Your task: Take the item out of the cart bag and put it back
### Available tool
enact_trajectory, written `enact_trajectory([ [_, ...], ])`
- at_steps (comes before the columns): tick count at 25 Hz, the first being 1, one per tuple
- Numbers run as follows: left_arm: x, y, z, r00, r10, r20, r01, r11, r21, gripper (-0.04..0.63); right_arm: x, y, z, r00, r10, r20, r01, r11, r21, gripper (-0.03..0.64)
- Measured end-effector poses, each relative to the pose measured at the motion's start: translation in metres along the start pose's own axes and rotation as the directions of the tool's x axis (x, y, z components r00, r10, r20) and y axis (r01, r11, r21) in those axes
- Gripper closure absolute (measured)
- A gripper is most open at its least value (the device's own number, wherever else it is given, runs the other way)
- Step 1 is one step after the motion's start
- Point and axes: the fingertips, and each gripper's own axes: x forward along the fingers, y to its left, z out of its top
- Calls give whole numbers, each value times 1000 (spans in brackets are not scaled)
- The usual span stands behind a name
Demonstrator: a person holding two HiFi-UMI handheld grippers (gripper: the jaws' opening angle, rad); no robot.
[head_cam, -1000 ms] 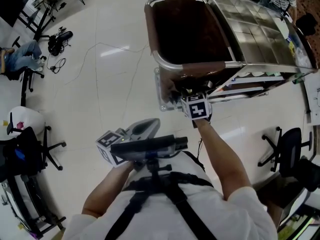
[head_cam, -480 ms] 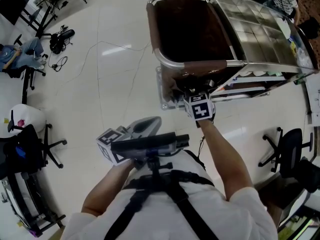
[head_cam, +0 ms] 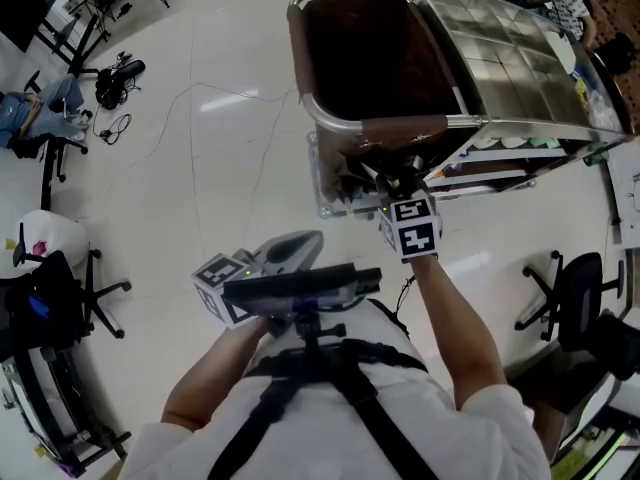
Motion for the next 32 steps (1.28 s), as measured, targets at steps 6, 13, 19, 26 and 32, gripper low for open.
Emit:
enact_trajectory([
  [6,1,-3,-6,1000,-16,-21,16,1000,-5,592,-33,0,17,998,17,54,-17,1000,13,543],
  [13,2,-7,-7,999,-26,-24,26,1000,-3,592,-67,3,28,995,27,94,-30,999,31,544],
  [19,2,-6,-5,1000,-21,-4,21,1000,0,592,-95,5,31,991,44,125,-53,996,69,543],
  [26,1,-8,-8,1000,-22,-21,22,1000,0,592,-121,1,28,989,32,148,-45,995,88,545],
  [32,6,-7,-7,1000,-16,-5,16,1000,-6,592,-132,-8,23,988,9,154,-26,994,105,545],
])
